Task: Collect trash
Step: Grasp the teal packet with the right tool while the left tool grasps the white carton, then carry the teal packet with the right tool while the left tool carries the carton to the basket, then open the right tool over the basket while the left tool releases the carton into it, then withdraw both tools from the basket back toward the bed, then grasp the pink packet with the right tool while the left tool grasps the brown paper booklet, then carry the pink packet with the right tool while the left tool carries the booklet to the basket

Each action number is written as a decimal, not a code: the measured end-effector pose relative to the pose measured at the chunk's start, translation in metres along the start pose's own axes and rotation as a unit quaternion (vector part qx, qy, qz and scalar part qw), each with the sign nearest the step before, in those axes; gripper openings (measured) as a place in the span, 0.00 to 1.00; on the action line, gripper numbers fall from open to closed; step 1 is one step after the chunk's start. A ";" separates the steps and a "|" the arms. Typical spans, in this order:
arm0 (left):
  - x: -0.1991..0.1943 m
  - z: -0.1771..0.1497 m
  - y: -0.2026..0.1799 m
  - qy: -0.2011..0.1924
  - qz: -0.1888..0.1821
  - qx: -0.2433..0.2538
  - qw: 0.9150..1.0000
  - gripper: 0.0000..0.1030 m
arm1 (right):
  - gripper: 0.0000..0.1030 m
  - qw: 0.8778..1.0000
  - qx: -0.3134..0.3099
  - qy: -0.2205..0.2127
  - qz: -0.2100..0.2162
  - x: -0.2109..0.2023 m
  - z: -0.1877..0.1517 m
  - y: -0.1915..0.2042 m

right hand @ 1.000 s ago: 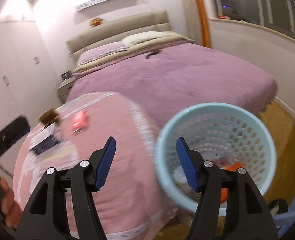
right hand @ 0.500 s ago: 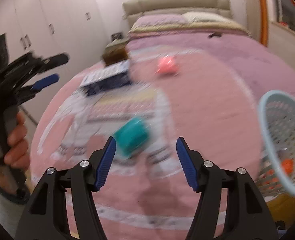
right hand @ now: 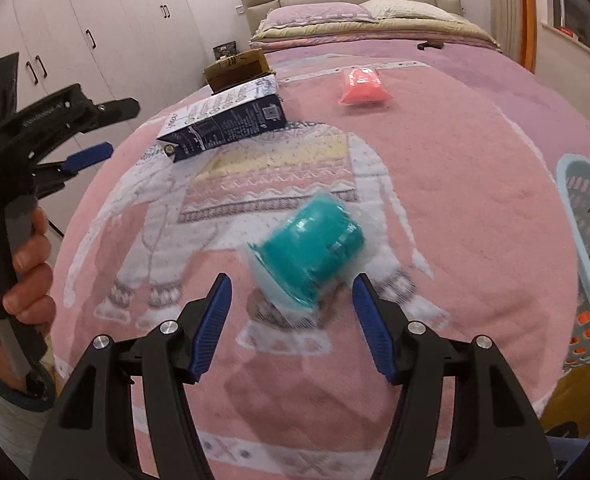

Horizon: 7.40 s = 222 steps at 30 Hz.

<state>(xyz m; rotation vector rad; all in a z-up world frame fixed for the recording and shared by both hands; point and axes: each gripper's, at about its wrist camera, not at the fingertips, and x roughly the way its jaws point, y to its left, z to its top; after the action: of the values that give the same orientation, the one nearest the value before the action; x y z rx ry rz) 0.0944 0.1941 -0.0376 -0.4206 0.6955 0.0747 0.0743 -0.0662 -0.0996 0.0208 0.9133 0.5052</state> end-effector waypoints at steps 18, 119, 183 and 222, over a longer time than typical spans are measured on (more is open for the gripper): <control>0.068 0.003 -0.006 0.089 -0.030 0.013 0.995 0.51 | 0.37 1.000 0.023 -0.007 -0.015 0.008 0.028 -0.021; 0.063 -0.086 -0.315 0.034 -0.182 0.235 0.954 0.68 | 0.58 0.956 0.193 -0.146 -0.167 -0.139 0.030 -0.266; 0.106 0.047 -0.058 0.011 0.020 0.180 0.983 0.02 | 0.36 0.995 -0.050 -0.089 -0.020 0.070 0.152 -0.061; 0.051 -0.075 -0.311 0.011 -0.180 0.267 0.947 0.02 | 0.36 0.955 0.147 -0.177 -0.187 -0.124 0.043 -0.255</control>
<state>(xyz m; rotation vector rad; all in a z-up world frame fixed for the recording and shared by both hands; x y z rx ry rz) 0.1518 -0.1243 -0.0126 -0.0211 0.6220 -0.4579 0.1486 -0.3363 -0.0377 0.1993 0.6118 0.0040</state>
